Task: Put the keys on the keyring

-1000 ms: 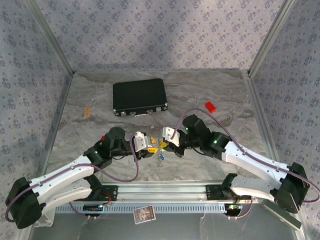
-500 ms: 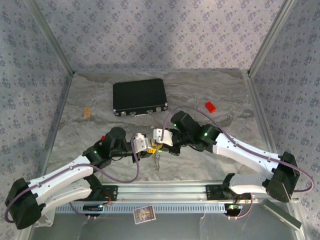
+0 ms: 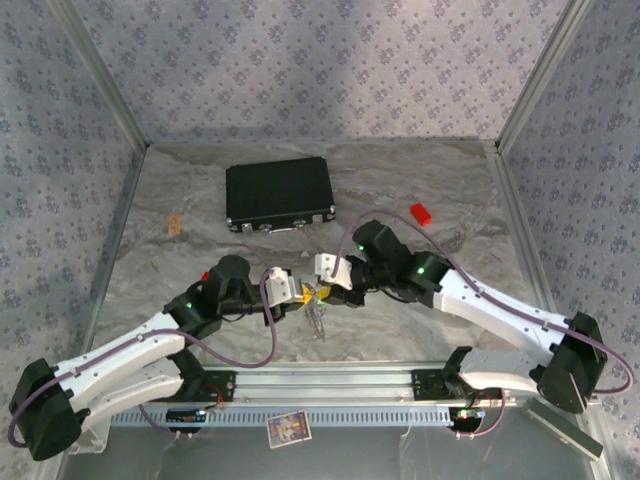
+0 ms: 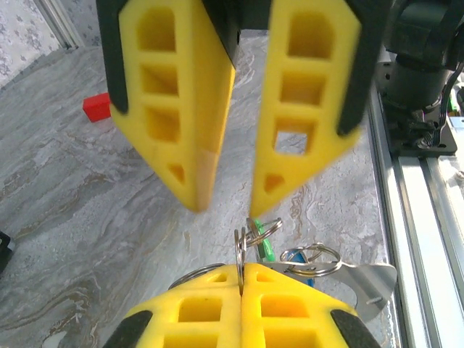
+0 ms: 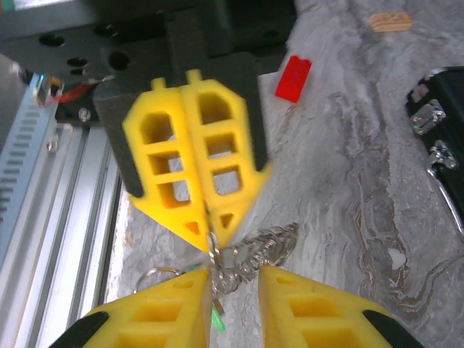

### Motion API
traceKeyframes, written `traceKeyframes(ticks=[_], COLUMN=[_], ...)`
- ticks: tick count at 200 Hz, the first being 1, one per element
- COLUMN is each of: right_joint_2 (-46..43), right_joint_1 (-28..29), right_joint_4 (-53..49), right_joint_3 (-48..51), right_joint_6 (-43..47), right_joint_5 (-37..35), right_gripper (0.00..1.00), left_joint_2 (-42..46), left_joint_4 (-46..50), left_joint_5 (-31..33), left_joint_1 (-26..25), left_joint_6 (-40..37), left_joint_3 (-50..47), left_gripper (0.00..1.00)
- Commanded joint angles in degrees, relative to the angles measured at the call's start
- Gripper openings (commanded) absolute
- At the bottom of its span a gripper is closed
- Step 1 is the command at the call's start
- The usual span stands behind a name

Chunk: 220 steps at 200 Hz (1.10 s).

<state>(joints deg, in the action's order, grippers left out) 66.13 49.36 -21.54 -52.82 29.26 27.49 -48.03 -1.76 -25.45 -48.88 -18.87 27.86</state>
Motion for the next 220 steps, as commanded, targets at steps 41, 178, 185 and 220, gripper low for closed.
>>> traceKeyframes(ticks=[41, 178, 185, 220], right_joint_2=[-5.3, -6.6, -6.4, -5.9], right_joint_1=[-0.9, 6.0, 6.1, 6.4], right_joint_4=[7.8, 10.4, 10.1, 9.8], right_joint_3=[6.3, 7.9, 7.7, 7.5], right_joint_6=[-6.1, -1.7, -1.6, -1.3], right_joint_5=[2.3, -12.5, -12.3, -12.3], right_gripper=[0.26, 0.25, 0.25, 0.24], left_joint_2=[2.1, 0.0, 0.1, 0.2], left_joint_4=[-9.0, -10.6, -10.7, -11.2], left_joint_5=[0.5, 2.1, 2.1, 2.3], left_joint_1=[-0.2, -0.2, -0.2, -0.2], left_joint_6=[4.4, 8.4, 8.5, 8.7], left_joint_3=[-2.7, -2.9, -2.9, -3.1], left_gripper=[0.0, 0.0, 0.0, 0.0])
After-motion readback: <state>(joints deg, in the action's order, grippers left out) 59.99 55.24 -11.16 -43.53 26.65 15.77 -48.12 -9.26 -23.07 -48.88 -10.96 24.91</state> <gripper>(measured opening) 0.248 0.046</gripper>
